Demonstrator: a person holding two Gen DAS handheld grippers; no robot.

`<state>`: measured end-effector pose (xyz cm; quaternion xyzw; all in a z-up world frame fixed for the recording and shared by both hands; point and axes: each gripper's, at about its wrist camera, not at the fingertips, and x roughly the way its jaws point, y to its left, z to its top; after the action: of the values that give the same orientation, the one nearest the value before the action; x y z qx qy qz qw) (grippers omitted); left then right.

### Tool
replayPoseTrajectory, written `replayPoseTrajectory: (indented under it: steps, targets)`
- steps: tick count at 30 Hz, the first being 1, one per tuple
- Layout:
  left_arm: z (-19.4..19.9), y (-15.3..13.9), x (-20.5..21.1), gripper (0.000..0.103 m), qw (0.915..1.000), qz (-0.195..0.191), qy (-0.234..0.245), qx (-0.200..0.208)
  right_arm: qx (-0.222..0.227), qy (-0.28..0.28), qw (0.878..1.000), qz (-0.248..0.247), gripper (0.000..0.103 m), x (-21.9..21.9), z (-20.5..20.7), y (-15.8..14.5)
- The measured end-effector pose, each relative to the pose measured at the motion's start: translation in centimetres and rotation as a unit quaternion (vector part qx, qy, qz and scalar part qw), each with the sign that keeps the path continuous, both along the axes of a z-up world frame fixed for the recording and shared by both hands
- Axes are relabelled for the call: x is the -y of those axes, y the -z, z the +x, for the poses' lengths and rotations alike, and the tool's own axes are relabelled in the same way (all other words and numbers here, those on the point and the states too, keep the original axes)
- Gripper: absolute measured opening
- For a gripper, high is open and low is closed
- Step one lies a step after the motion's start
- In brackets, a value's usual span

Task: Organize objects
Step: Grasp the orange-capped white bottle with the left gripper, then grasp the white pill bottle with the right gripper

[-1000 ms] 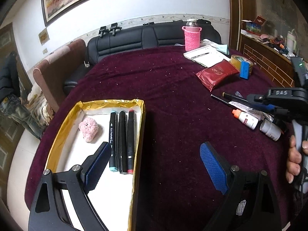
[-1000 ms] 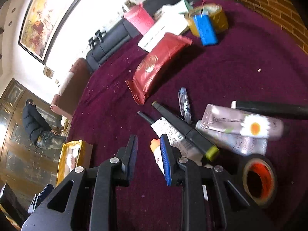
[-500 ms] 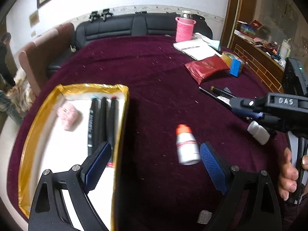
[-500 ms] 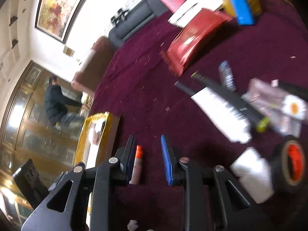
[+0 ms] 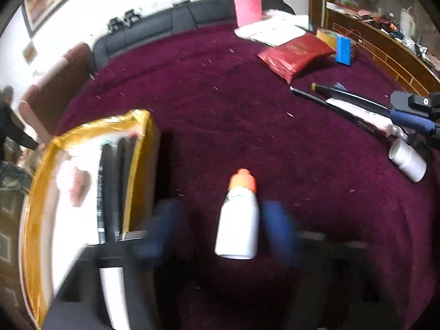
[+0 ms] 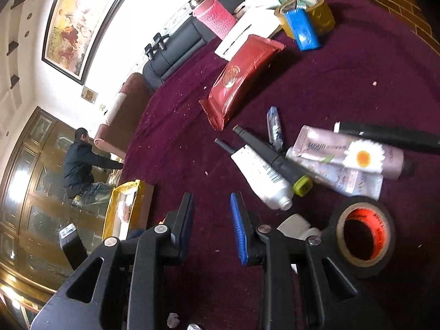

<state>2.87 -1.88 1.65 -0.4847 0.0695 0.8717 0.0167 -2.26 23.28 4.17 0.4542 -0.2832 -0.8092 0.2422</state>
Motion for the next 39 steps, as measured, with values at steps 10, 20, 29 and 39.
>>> replayPoseTrajectory:
  steps: [10,20,29,39]
  targets:
    - [2.2,-2.3,1.1,0.023,0.9964,0.079,0.017,-0.024,0.006,-0.003,0.999,0.036,0.024,-1.0,-0.7,-0.1]
    - [4.3,-4.4,3.6,0.023,0.9904,0.130,0.011,-0.045,-0.023,-0.055,0.978,0.202,0.025,0.1,2.7,0.0]
    - [5.6,-4.7,4.8,0.023,0.9893,0.135,0.003,-0.056,-0.023,-0.094,0.939,0.329,0.028,2.7,2.7,0.7]
    - [6.7,-4.8,7.6,0.023,0.9854,0.156,-0.021,-0.065,0.002,-0.100,0.926,0.365,0.033,2.3,4.7,2.3]
